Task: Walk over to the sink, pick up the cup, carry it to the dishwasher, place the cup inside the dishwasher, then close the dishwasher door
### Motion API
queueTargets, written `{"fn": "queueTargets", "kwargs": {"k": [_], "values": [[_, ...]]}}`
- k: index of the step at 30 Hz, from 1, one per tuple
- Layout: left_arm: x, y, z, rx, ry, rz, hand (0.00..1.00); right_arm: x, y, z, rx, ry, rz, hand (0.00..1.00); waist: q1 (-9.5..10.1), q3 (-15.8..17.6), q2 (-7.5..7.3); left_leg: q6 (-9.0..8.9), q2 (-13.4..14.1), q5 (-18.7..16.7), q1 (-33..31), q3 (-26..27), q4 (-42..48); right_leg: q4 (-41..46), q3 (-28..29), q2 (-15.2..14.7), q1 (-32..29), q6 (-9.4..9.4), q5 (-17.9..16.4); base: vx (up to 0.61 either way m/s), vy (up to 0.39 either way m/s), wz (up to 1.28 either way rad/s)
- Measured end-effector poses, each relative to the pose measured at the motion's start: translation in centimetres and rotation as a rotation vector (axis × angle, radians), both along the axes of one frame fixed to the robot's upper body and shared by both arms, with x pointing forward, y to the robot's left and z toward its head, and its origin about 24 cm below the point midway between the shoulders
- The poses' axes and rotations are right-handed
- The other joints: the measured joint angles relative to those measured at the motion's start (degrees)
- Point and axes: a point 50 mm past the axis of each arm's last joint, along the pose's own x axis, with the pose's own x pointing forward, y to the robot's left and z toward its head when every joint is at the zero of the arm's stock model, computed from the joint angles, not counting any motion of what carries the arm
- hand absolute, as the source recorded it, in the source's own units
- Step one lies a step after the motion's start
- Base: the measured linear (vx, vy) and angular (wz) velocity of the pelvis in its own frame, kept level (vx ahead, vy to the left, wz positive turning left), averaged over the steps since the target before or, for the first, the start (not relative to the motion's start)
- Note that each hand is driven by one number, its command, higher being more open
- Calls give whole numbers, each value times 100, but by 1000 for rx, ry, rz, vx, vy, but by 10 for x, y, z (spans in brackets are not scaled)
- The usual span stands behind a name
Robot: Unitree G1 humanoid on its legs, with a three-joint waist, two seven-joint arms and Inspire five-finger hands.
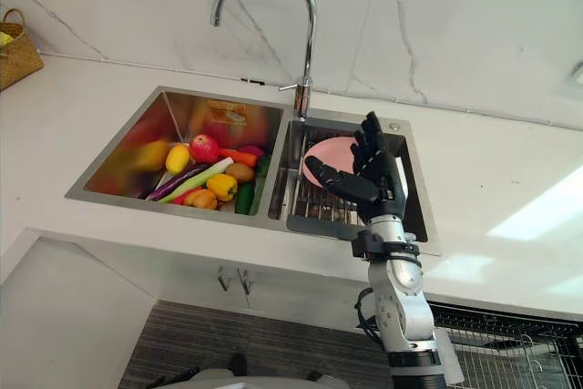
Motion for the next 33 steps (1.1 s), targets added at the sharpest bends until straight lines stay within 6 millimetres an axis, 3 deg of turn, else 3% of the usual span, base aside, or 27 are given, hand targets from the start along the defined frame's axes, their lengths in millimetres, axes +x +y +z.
{"fn": "queueTargets", "kwargs": {"k": [3,8,12,22,29,33], "values": [[-5,-1,-1,-10,9,2,100,3,-23,9,-236,-10,-78,100,-2,-24,23,-3,25,-11,93,345,0,-39,74,1,38,-1,18,23,0,-19],[-8,0,-1,-19,26,-9,100,10,-62,47,-608,-83,-177,100,-163,-49,71,-5,38,-37,158,543,-1,-129,99,8,86,0,101,2,3,-14],[-10,1,-1,-19,34,-19,100,10,-67,51,-749,-70,-140,100,-248,-52,87,-14,49,-43,180,681,-27,-129,101,8,98,1,99,-26,4,-5],[-10,0,-1,-35,39,-24,100,10,-71,28,-974,70,-25,100,-298,-67,155,-17,4,-47,145,662,-29,-140,23,-38,86,2,95,4,3,3],[-10,-2,-1,-44,45,-31,100,11,-83,-7,-1018,221,-68,100,-288,-111,228,-3,-15,-36,104,544,-28,-151,-170,-57,109,6,98,19,-5,8],[-10,-2,-1,-48,48,-31,100,11,-87,-10,-1048,233,-129,100,-285,-115,243,4,-28,-29,96,468,-28,-151,-264,-67,138,7,98,-3,-5,10]]}}
